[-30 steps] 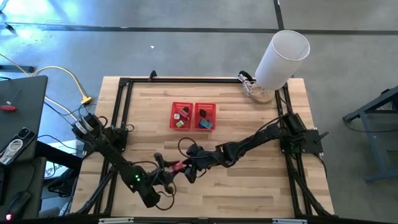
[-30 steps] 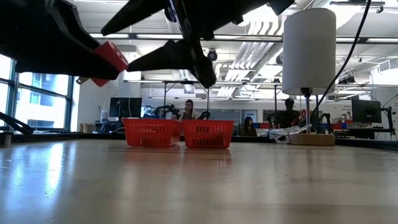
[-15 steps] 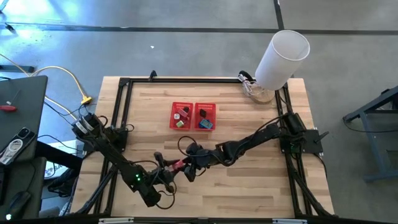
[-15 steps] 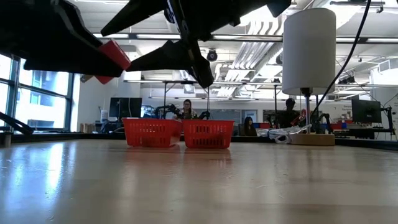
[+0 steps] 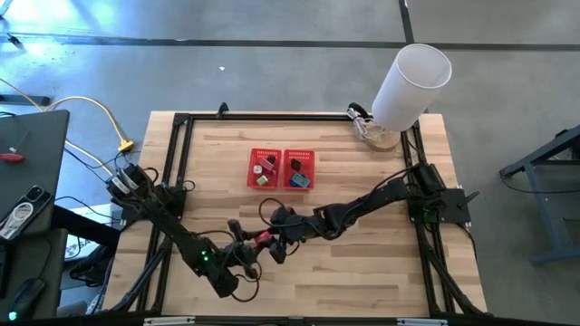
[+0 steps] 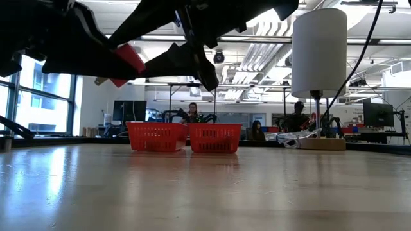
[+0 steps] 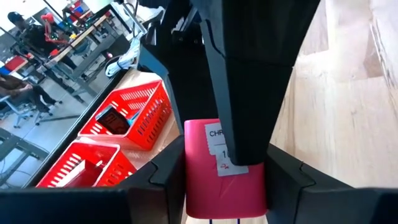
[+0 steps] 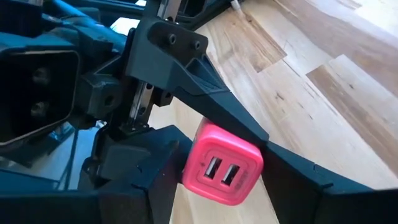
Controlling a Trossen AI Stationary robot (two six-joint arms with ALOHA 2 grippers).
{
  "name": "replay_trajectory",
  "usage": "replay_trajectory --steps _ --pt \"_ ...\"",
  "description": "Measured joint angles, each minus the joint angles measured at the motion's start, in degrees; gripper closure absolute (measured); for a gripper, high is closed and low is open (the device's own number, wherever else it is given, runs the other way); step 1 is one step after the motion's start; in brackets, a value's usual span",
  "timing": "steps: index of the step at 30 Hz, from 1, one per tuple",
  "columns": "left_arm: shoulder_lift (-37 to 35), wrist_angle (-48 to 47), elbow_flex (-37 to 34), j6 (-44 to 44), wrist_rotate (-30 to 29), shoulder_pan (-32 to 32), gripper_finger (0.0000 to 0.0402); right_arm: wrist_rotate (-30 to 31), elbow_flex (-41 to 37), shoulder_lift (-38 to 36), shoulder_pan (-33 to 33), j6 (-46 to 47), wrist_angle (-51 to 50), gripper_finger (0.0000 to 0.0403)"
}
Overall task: Pick & Place Office items
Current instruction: Put the pink charger adapter into the left red bin
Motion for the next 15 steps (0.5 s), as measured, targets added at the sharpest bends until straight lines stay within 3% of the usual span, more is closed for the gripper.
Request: replay_trajectory --steps 10,15 --pt "0.02 1.5 0.0 2.32 -1.3 0.8 0.026 0.21 0.02 0.0 -0.31 -3.67 -0.05 0.0201" --pt "0.04 1.29 0.0 2.82 -1.69 1.09 0.026 0.69 0.02 0.0 -0.33 -7.77 -0.3 0.0238"
